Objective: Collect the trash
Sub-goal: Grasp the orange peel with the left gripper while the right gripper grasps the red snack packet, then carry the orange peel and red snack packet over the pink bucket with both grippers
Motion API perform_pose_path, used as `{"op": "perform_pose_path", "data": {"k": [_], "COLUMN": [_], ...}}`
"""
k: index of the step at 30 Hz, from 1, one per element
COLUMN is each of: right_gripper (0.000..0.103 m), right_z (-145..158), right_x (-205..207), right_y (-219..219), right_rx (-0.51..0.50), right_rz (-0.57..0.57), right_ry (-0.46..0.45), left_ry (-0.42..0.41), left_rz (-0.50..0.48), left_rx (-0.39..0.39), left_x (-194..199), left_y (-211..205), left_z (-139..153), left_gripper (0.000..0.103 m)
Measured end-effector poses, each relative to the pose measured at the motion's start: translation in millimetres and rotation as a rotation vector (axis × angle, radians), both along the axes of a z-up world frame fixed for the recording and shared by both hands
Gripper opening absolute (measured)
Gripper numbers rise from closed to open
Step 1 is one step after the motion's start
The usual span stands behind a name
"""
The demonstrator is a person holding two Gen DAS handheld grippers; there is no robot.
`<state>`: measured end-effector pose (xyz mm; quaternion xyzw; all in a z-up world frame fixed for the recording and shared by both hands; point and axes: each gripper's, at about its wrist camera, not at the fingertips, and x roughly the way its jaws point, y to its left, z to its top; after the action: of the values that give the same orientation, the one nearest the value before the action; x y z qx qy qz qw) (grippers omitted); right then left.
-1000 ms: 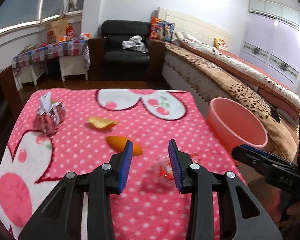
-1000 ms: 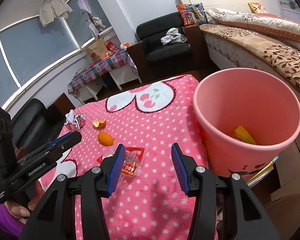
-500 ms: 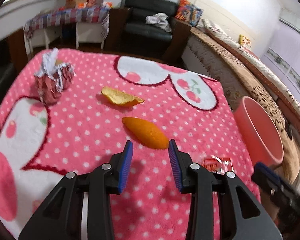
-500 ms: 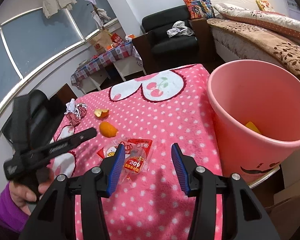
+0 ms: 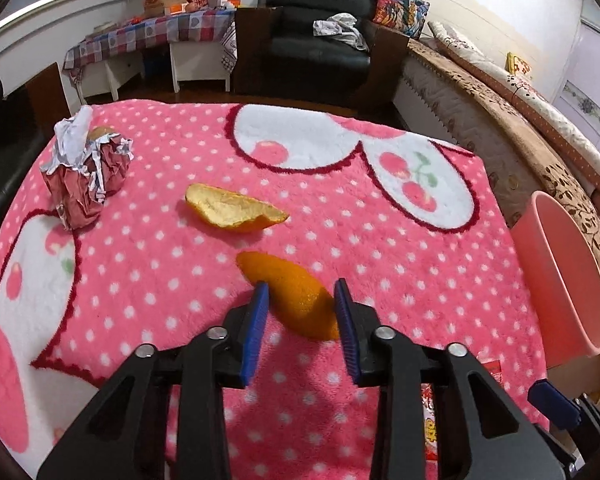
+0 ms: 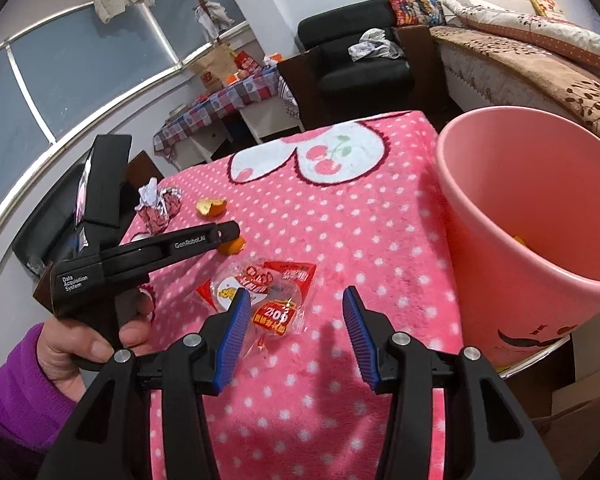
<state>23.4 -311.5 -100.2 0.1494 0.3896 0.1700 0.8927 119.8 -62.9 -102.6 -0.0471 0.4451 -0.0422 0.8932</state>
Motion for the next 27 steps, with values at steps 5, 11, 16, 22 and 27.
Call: {"op": "perform_pose_path", "data": {"k": [5, 11, 16, 22, 27], "right_gripper": [0.047, 0.047, 0.046, 0.019, 0.01], "right_z": [-2.6, -7.1, -11.3, -12.3, -4.8], "right_x": [3.7, 12.9, 17.1, 16.3, 10.2], "right_y": [2.4, 9.6, 19.8, 19.9, 13.7], "right_rx": [-0.007, 0.003, -0.036, -0.038, -0.02], "right_rz": [0.009, 0.023, 0.039, 0.035, 0.016], "right_ry": [0.019, 0.058, 0.083, 0.085, 0.044], "left_ry": [-0.016, -0.055, -0.096, -0.13, -0.148], "left_rz": [-0.001, -0.043, -0.074, -0.079, -0.071], "left_rx": [-0.044, -0.098, -0.11, -0.124, -0.125], "left_x": [-6.8, -24.7, -41.1, -52.1, -59.0], "left_y": [11.3, 20.8, 26.2, 35.0, 41.4], "left_z": [4.8, 18.6, 28.1, 37.9, 43.5], "left_gripper": [0.013, 0.011, 0.011, 0.011, 0.011]}}
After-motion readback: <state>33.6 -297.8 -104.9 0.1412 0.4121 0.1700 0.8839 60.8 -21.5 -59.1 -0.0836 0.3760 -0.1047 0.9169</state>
